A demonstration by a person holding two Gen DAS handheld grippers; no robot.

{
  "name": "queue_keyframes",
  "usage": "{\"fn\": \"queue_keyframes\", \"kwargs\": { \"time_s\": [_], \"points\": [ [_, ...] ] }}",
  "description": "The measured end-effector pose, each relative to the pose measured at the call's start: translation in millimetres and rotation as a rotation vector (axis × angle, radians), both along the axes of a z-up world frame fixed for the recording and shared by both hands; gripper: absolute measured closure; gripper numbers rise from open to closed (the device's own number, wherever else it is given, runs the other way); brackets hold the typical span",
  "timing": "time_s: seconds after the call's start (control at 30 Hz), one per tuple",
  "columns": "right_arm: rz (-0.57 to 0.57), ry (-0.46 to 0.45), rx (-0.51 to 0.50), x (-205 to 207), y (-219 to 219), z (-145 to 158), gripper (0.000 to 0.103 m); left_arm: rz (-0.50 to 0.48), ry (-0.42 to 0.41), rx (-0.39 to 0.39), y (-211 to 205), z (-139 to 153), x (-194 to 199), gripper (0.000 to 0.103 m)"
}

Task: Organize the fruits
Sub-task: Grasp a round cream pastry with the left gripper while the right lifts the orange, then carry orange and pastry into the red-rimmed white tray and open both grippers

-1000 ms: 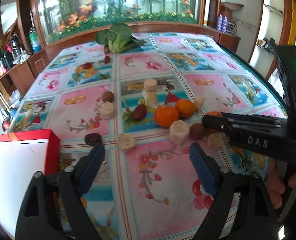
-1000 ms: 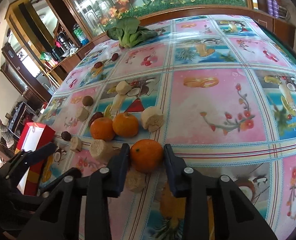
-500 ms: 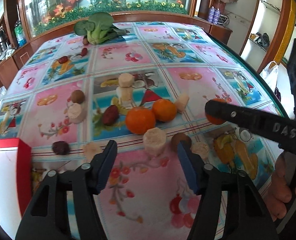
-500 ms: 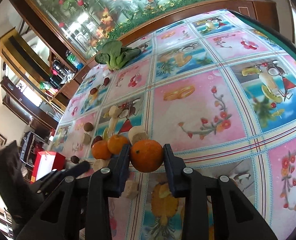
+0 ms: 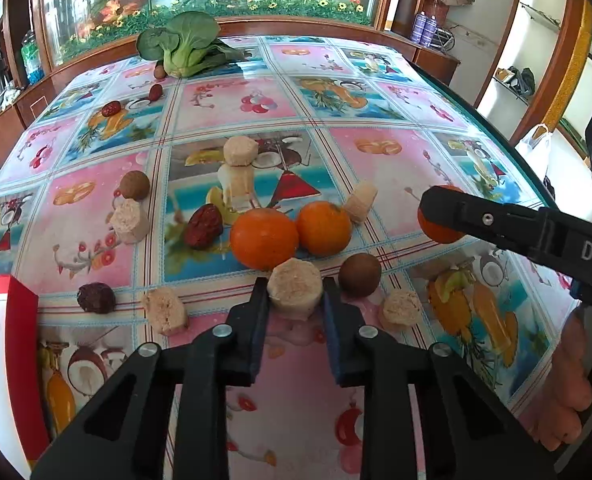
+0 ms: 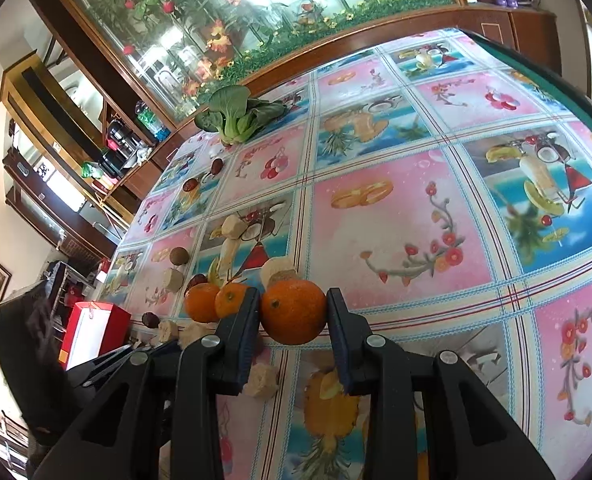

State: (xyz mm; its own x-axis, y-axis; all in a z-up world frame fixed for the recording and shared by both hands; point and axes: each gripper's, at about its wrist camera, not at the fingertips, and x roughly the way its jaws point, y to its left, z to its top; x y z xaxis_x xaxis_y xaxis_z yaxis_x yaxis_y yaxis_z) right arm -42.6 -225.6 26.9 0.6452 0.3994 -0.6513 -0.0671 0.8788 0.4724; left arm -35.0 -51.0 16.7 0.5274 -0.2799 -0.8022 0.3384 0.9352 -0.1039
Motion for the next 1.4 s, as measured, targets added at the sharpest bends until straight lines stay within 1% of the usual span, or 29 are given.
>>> {"fn": "queue_keyframes", "kwargs": {
  "time_s": [0.13,0.23,0.33,0.47,0.6,0.67,0.77,0.93,1.03,1.13,1.27,1.4],
  "points": [
    [-0.014,-0.023,-0.032,-1,0,1,0.070,0.015,-0.023,0.004,7,8,-14,0.076],
    [-0.034,-0.035,-0.050,-1,-2,2,0.070,0.036,-0.043,-0.013,19,18,-30,0.076],
    [-0.052,-0.049,-0.062,-2,-4,2,0.071,0.079,-0.089,-0.017,38,33,-50,0.075],
    [-0.068,-0.087,-0.095,-7,-2,4,0.070,0.148,-0.147,-0.019,74,53,-81,0.075],
    [-0.062,-0.113,-0.138,-12,7,6,0.070,0.253,-0.197,-0.013,123,68,-113,0.075],
    [-0.046,-0.115,-0.125,-16,17,8,0.071,0.314,-0.212,0.006,149,71,-127,0.075],
    [0.022,-0.109,-0.072,-25,47,9,0.071,0.378,-0.217,0.032,176,71,-139,0.075],
    [0.236,-0.142,-0.045,-43,134,19,0.071,0.480,-0.208,0.051,217,63,-151,0.075],
    [0.352,-0.154,-0.044,-52,183,24,0.071,0.509,-0.194,0.047,230,56,-154,0.075],
    [0.441,-0.154,-0.048,-59,224,23,0.071,0.521,-0.178,0.039,239,48,-156,0.075],
    [0.506,-0.139,-0.060,-64,256,17,0.071,0.538,-0.162,0.051,249,38,-161,0.075],
    [0.548,-0.113,-0.074,-68,272,8,0.071,0.562,-0.149,0.058,258,31,-163,0.075]
  ]
}}
